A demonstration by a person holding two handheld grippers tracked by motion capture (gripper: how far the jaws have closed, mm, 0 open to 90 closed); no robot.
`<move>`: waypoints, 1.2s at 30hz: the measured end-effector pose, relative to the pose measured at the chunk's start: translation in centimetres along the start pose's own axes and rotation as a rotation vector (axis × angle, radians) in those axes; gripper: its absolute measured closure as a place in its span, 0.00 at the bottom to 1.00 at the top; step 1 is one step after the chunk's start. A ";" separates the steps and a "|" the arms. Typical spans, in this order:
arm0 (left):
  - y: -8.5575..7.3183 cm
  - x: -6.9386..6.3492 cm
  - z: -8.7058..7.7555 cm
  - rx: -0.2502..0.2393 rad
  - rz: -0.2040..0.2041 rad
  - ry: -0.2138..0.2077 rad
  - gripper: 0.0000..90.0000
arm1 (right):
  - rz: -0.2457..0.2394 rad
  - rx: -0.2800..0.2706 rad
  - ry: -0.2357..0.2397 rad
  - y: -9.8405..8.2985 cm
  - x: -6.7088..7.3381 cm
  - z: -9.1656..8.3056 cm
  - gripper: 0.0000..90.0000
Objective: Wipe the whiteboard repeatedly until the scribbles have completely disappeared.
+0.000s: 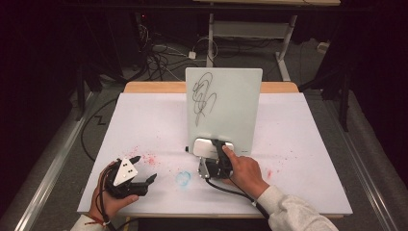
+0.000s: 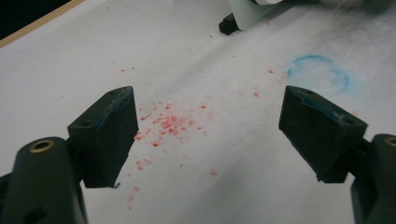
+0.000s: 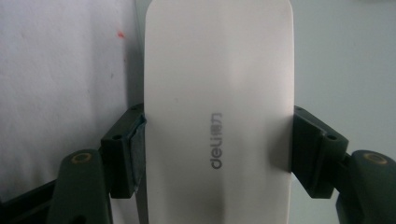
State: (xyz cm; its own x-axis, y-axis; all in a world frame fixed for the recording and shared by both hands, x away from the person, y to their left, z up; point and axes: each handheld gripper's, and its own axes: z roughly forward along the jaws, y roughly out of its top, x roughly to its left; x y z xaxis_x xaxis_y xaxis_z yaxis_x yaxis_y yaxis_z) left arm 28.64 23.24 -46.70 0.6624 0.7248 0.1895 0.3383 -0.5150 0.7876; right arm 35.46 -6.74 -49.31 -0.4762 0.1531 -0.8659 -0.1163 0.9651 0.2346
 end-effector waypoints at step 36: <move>0.0 0.2 0.0 -0.019 -0.019 -0.009 0.21 | 0.081 -0.019 -0.074 1.4 -1.1 0.3 0.34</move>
State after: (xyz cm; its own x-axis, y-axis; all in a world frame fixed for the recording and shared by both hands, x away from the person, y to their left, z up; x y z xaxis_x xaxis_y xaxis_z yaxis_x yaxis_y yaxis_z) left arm 28.81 23.39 -46.62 0.6620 0.7301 0.1696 0.3379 -0.4927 0.8019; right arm 36.04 -5.51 -48.15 -0.4187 0.2464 -0.8741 -0.0974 0.9448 0.3130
